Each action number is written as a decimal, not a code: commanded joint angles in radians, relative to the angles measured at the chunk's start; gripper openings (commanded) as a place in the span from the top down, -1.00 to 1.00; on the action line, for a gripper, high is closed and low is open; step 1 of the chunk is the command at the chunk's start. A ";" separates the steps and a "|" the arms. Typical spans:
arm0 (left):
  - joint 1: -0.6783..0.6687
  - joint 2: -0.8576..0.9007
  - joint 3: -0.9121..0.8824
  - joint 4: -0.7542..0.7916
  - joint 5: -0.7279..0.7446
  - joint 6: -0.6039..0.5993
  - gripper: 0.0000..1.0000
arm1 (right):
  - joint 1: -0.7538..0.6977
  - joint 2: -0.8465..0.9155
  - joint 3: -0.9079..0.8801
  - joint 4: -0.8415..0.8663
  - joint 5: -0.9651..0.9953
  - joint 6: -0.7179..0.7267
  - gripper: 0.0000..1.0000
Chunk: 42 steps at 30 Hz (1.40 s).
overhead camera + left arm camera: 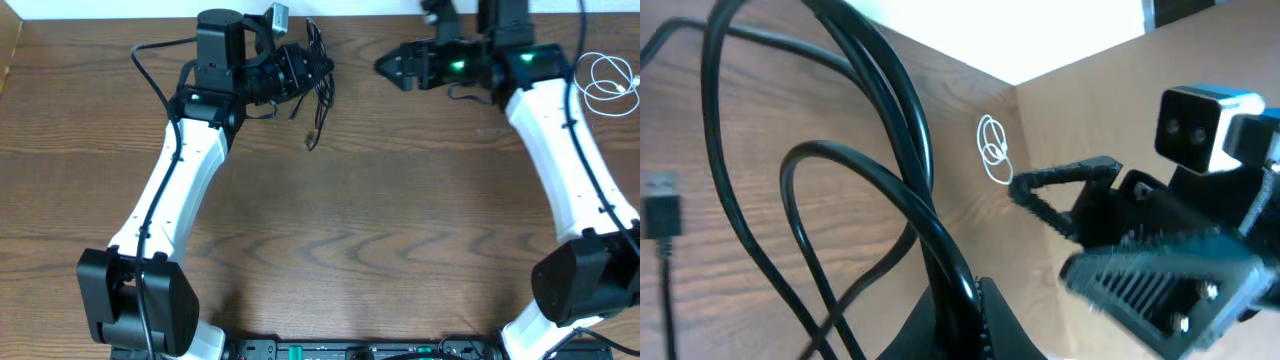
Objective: Untangle cables
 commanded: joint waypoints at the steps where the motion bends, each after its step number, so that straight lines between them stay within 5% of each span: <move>1: 0.016 -0.008 0.025 0.003 0.057 -0.046 0.85 | 0.050 0.020 0.001 0.030 -0.017 -0.010 -0.50; 20: 0.028 -0.008 0.025 0.060 0.058 -0.278 0.85 | 0.163 0.101 0.001 0.145 -0.055 0.014 -0.25; 26: 0.028 -0.008 0.025 0.077 0.057 -0.432 0.85 | 0.191 0.124 0.001 0.181 0.064 0.062 0.09; 28: 0.028 -0.008 0.025 0.077 0.057 -0.442 0.85 | 0.192 0.125 0.001 0.203 0.085 0.063 0.36; 34: 0.028 -0.008 0.025 0.077 0.074 -0.491 0.85 | 0.192 0.125 0.001 0.247 0.227 0.108 0.65; 37: 0.028 -0.008 0.025 0.077 0.077 -0.497 0.85 | 0.189 0.125 0.001 0.245 0.253 0.106 0.98; 42: 0.028 -0.008 0.025 0.077 0.079 -0.420 0.85 | 0.139 0.113 0.002 0.258 0.251 0.108 0.98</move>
